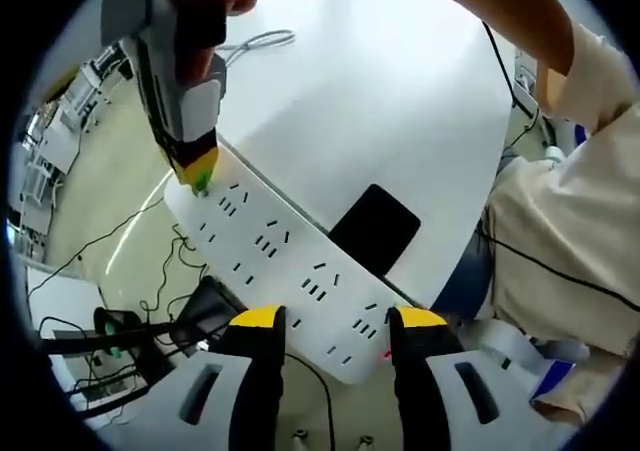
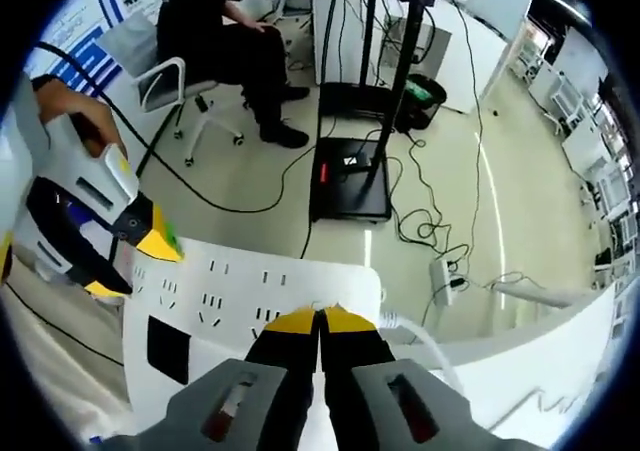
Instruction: Pick up the power strip scattered on the table, fix it on the side mounting bracket of the table, and press the switch
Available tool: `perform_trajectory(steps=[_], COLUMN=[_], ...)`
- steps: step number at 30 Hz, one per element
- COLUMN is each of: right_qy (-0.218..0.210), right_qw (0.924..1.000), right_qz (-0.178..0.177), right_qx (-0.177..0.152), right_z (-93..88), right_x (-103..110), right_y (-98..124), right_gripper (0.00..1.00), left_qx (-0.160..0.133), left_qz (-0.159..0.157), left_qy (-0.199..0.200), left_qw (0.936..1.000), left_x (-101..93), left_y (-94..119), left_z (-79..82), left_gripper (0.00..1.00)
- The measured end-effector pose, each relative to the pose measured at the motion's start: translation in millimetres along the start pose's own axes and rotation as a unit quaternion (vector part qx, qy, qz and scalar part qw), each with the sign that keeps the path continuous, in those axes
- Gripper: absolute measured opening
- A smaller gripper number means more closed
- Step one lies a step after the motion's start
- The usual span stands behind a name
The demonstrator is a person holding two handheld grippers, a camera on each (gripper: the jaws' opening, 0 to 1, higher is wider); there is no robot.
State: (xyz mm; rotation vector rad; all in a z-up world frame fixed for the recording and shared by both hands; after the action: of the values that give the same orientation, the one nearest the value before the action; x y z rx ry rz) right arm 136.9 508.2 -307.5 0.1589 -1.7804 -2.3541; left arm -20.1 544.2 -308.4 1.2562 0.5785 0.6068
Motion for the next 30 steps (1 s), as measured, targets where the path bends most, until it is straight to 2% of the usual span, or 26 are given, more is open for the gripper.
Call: perform_trajectory(steps=[7,8,11,19,21,26,30], right_qy=[0.008,0.008,-0.001,-0.024,-0.026,-0.040,-0.042], right_qw=[0.9999,0.9999,0.9989,0.9921,0.9869,0.9807,0.9734], right_qz=[-0.010,-0.009,-0.020,-0.009,-0.007,-0.002,-0.028], right_qx=[-0.006,-0.010,-0.042,-0.123,-0.159,-0.191,-0.223], right_z=[-4.4,-9.6,-11.4,-16.7,-22.2,-33.7,-39.8], right_x=[7,11,15,28,33,38,35], right_y=[0,3,9,31,40,53,66], right_gripper=[0.00,0.00,0.00,0.00,0.01,0.02,0.06], left_qx=[0.001,0.000,-0.004,-0.005,-0.007,-0.011,-0.005], left_qz=[0.000,0.000,0.000,-0.001,-0.001,0.000,0.001], left_qy=[0.000,0.001,0.001,0.003,0.004,0.005,0.005], left_qw=[1.0000,1.0000,1.0000,1.0000,1.0000,0.9999,1.0000], left_x=[-2.7,-3.2,-4.8,-4.1,-4.6,-7.5,-9.1], left_y=[0,0,0,0,0,0,0], left_z=[-1.8,-2.1,-3.0,-0.5,-1.2,-2.4,-1.6], left_gripper=[0.46,0.46,0.46,0.46,0.46,0.46,0.46])
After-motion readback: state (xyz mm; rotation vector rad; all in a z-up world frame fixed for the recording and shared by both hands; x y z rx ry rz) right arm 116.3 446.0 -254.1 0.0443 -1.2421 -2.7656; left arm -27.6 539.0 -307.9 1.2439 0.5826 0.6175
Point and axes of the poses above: the point that each gripper's makers call its tool centre point, and the gripper's own axes: y roughly backward along the fingers, x roughly to its left, z roughly out of its top, the point moved 10 cm from there along y, roughly backward along the fingers, and after that the axes turned 5 degrees about x, right-handed, at the moved point
